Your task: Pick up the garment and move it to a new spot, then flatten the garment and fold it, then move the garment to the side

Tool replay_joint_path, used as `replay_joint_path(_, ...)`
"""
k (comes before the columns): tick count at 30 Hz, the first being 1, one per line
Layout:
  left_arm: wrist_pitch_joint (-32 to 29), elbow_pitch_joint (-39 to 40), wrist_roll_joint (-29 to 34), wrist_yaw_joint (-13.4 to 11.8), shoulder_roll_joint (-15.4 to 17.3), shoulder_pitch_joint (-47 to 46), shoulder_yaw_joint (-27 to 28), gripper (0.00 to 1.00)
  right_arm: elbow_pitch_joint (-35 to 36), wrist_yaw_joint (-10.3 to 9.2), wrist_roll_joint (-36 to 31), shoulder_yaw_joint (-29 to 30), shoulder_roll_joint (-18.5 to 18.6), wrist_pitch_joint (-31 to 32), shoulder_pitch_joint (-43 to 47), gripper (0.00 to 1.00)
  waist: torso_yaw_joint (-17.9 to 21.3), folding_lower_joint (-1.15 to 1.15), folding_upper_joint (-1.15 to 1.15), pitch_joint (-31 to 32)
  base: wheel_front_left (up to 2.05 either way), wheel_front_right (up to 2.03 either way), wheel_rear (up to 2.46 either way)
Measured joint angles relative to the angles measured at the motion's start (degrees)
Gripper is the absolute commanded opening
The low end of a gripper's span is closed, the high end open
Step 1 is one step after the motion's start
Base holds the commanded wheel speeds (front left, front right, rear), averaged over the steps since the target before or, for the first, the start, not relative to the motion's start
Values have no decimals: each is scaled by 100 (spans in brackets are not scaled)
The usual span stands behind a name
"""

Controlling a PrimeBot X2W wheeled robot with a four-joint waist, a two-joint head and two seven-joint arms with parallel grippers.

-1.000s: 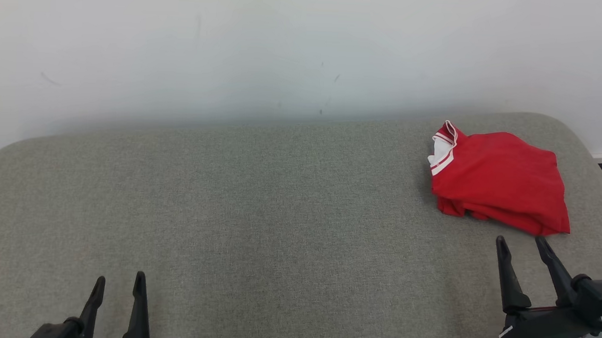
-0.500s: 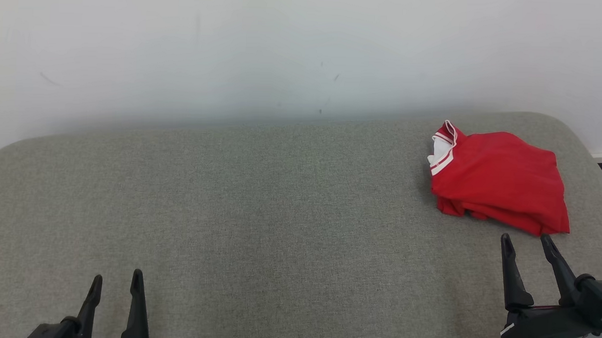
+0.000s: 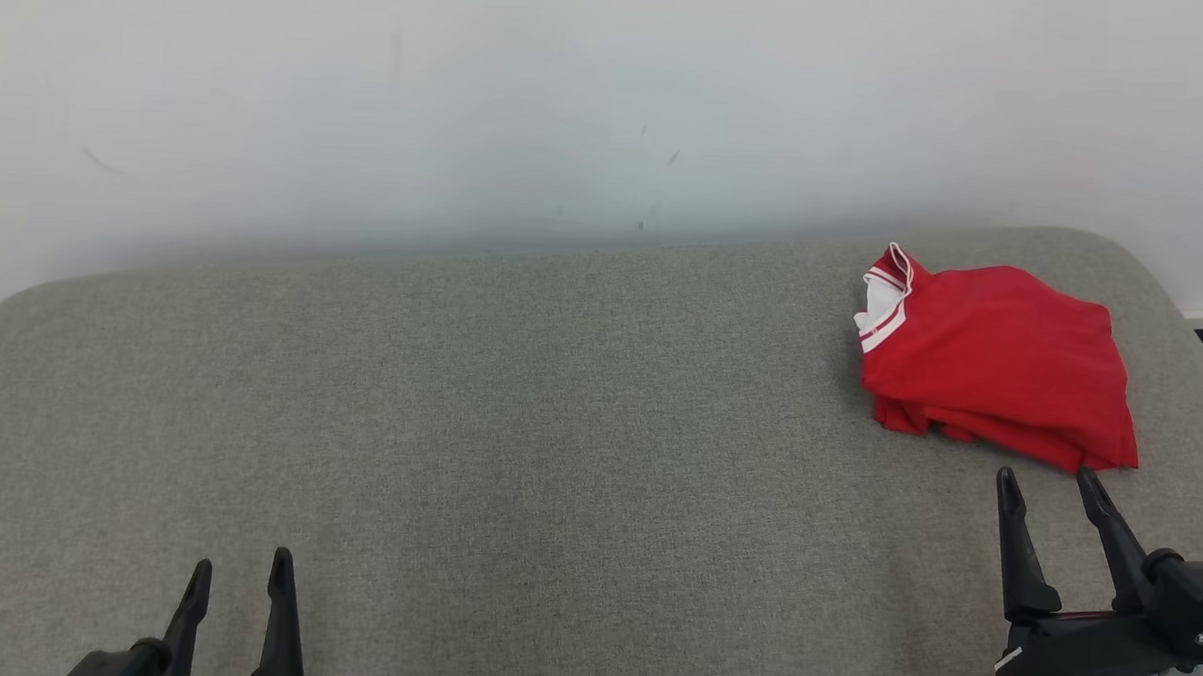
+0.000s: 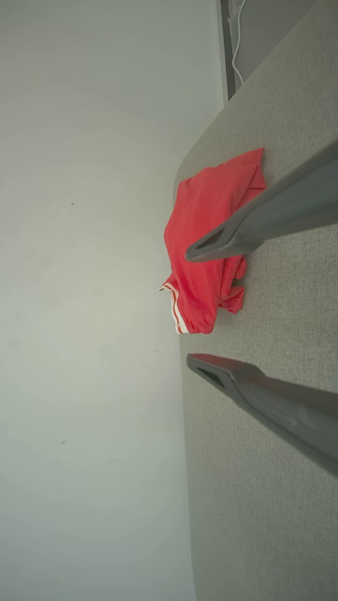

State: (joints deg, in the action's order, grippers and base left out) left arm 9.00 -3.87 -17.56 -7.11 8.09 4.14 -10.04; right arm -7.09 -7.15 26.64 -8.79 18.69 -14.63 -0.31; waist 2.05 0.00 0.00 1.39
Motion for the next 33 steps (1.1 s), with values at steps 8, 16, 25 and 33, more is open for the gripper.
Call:
replay_joint_path(8,-85,37,111,0,-30,32,14,100,12,0,-3,2,-8,0,1,100,-20,0,0,10,0,0,0)
replay_joint_path(16,-142,85,134,0,-43,32,55,100,25,0,-22,30,-21,0,2,100,-56,0,0,20,0,0,0)
replay_joint_path(25,-143,-182,116,12,-130,120,14,0,-232,11,10,-56,-246,51,199,0,-67,0,0,23,0,0,0)
replay_joint_path(33,-258,-278,-332,115,-175,121,153,0,-272,115,474,97,-327,212,201,0,-79,0,0,6,0,0,0)
